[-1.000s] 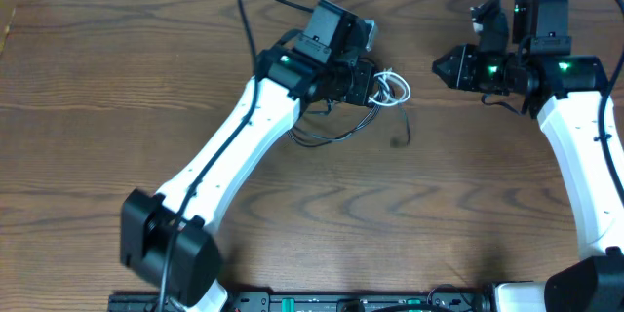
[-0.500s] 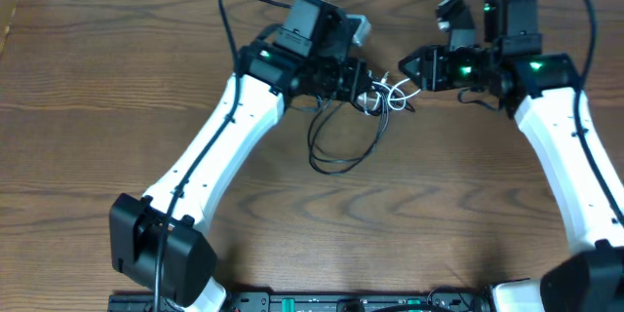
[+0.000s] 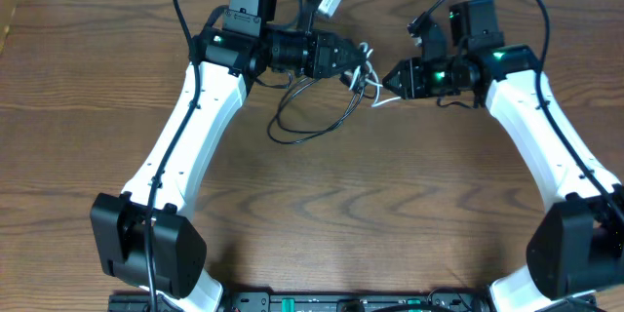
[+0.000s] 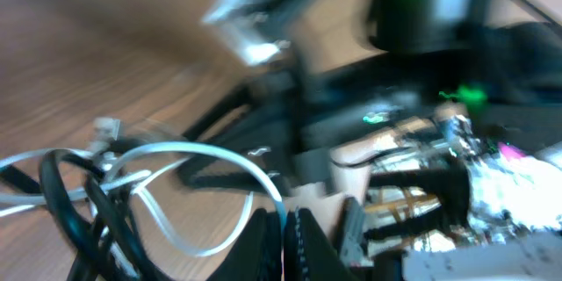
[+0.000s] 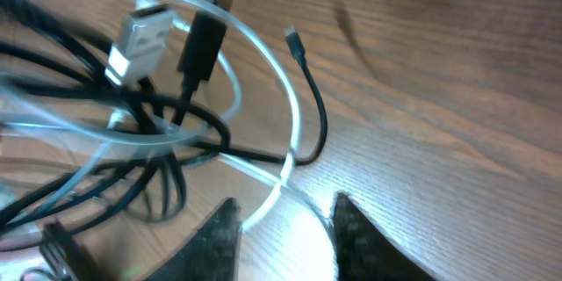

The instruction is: Untangle cables

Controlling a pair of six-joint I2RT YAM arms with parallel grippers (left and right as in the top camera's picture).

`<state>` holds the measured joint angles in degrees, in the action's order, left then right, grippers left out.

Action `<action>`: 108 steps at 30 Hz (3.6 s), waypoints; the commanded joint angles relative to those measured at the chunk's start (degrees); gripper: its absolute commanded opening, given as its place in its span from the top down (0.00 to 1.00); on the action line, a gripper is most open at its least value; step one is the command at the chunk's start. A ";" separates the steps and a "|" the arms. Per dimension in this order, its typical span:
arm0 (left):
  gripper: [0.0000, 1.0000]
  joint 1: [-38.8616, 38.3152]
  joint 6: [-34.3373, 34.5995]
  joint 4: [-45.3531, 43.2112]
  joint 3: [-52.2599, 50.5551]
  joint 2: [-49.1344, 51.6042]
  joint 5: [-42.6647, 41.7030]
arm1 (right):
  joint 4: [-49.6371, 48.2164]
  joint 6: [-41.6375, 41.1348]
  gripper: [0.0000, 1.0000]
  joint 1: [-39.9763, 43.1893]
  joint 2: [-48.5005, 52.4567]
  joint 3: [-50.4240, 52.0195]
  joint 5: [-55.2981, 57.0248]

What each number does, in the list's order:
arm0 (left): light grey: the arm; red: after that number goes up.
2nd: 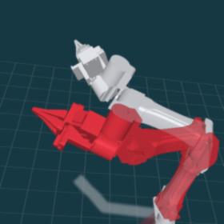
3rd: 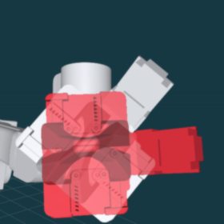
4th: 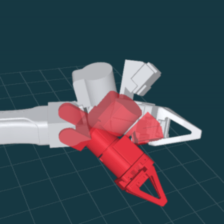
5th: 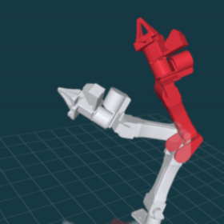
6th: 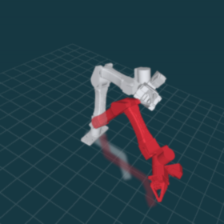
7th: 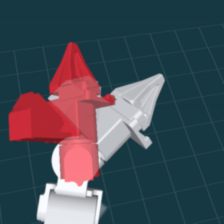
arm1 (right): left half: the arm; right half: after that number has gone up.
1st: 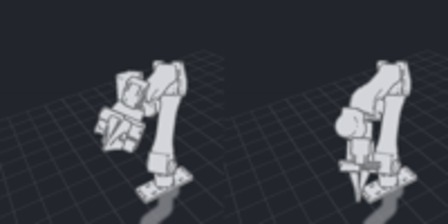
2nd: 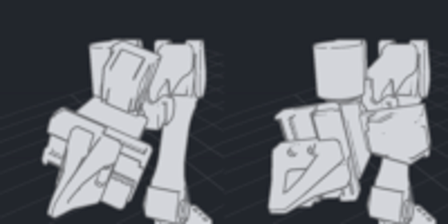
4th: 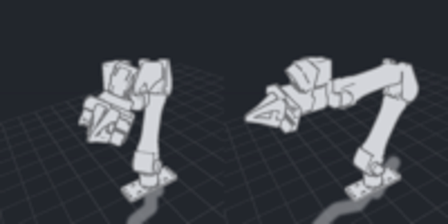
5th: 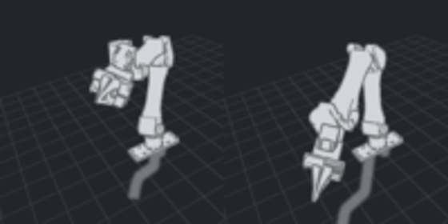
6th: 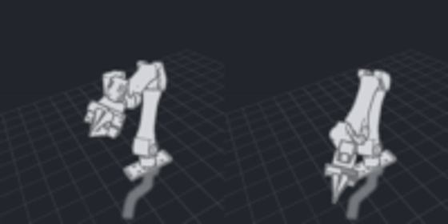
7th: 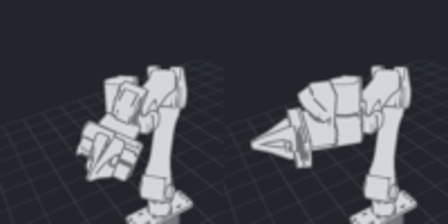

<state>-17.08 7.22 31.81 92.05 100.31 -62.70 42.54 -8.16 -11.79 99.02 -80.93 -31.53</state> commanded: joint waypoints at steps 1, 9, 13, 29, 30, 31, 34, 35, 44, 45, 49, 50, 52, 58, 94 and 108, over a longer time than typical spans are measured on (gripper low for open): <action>0.92 -0.02 -2.47 -5.27 0.42 -0.13 -11.47 | 0.11 0.74 0.80 -1.38 2.45 -0.17 0.55; 0.92 0.42 -2.03 -8.33 0.42 -0.13 -4.00 | 0.42 -0.94 0.99 -1.60 5.27 -0.15 6.93; 0.92 1.01 -0.28 -7.87 0.42 -0.79 10.21 | 3.32 -11.69 0.99 -1.53 5.92 0.15 22.10; 0.92 1.01 0.31 -8.74 0.44 -11.19 23.34 | 1.55 -15.78 0.99 -1.53 6.12 5.73 29.44; 0.92 1.01 0.31 -8.41 0.44 -11.63 23.32 | 1.60 -15.69 0.99 -1.53 6.12 5.73 29.42; 0.92 1.01 0.31 -7.96 0.44 -11.76 23.34 | 1.60 -15.28 0.99 -1.53 6.12 5.70 29.14; 0.92 1.01 0.28 -5.68 0.44 -11.41 23.37 | 1.03 -13.05 0.98 -1.36 6.08 5.29 25.81; 0.92 0.98 0.28 -5.05 0.44 -11.13 23.34 | 0.90 -12.31 0.94 -1.27 6.08 4.72 24.17; 0.92 0.98 0.31 -1.44 0.15 -9.64 26.58 | 2.99 -12.48 0.53 -1.60 4.98 -2.62 21.33; 0.92 1.01 0.33 -0.50 0.15 -9.64 28.30 | 3.34 -12.70 0.55 -1.60 4.87 -3.32 20.81; 0.92 0.98 2.12 3.93 0.04 -9.57 36.44 | 1.77 -16.13 0.65 -1.70 4.83 -3.72 16.44; 0.92 1.01 3.61 4.72 0.04 -9.40 38.27 | 1.20 -17.00 0.66 -1.86 5.03 -3.72 15.56; 0.92 1.01 7.54 6.62 0.04 -8.90 42.49 | 0.09 -18.08 0.66 -2.62 5.29 -3.69 14.88; 0.92 1.01 13.16 9.35 0.04 -5.81 46.27 | -0.31 -19.71 0.66 -5.95 7.98 -3.65 18.73; 0.15 -5.40 -1.22 9.77 0.00 -0.57 30.21 | 3.69 -7.69 0.99 0.72 -8.00 -5.60 -1.55; 0.16 -8.07 -0.96 5.62 0.00 14.86 26.88 | 3.56 -5.88 0.99 2.03 -8.07 -5.60 -6.45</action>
<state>-24.01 7.20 38.65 91.96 111.98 -34.54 46.24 -15.22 -10.92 91.07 -86.15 -36.25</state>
